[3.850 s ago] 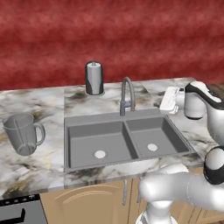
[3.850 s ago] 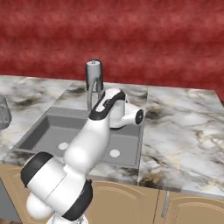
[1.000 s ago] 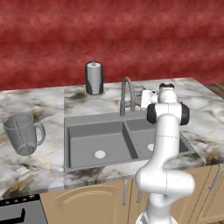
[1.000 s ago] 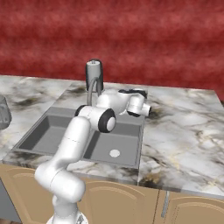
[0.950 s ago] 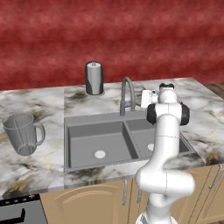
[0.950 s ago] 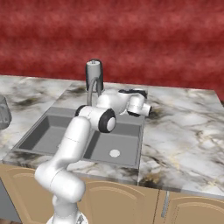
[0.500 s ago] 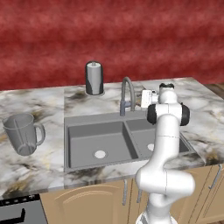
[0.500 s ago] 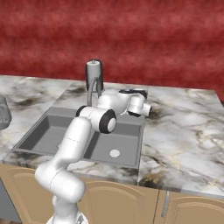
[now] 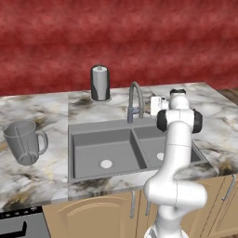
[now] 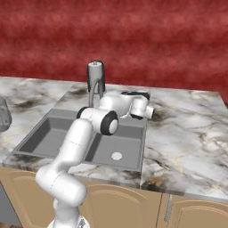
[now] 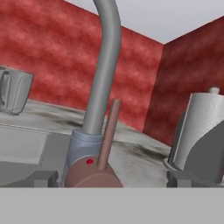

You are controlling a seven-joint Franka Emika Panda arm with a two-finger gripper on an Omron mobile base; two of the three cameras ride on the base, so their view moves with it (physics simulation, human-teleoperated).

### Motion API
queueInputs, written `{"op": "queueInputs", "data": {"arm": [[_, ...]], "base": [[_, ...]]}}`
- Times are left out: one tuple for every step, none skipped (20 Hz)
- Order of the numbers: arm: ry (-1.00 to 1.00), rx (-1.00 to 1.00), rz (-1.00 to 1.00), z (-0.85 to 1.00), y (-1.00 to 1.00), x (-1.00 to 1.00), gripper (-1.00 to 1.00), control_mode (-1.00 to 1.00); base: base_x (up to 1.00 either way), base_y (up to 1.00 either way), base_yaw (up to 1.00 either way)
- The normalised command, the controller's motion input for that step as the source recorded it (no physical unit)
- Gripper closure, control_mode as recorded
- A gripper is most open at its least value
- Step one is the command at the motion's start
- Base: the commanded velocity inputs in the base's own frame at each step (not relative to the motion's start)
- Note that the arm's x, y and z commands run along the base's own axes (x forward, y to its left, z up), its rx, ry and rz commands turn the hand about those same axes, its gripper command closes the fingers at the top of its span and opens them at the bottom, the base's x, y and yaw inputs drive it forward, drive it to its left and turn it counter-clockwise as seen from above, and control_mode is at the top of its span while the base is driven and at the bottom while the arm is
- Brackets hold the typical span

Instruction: Turn on the sink faucet and place the jug under the water for a few seconds to fill it up.

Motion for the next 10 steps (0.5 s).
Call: {"op": "queueInputs", "data": {"arm": [[0.0,0.0,0.04,0.0,0.08,-0.29,-1.0,-1.0],[0.0,0.0,0.04,0.0,0.12,-0.24,-1.0,-1.0],[0.0,0.0,0.04,0.0,0.18,-0.09,-1.0,-1.0],[0.0,0.0,0.03,0.0,0.21,-0.05,-1.0,-1.0],[0.0,0.0,0.02,0.0,0.22,-0.09,-1.0,-1.0],[0.0,0.0,0.02,0.0,0.21,-0.06,-1.0,-1.0],[0.0,0.0,0.01,0.01,0.19,0.0,-1.0,-1.0],[0.0,0.01,0.0,0.07,0.15,0.0,-1.0,-1.0],[0.04,0.01,0.0,0.01,0.16,0.0,-1.0,-1.0],[0.03,0.0,0.0,0.0,0.19,0.09,-1.0,-1.0]], "base": [[0.0,0.0,0.0],[0.0,0.0,0.0],[0.0,0.0,0.0],[0.0,0.0,0.0],[0.0,0.0,0.0],[0.0,0.0,0.0],[0.0,0.0,0.0],[0.0,0.0,0.0],[0.0,0.0,0.0],[0.0,0.0,0.0]]}}
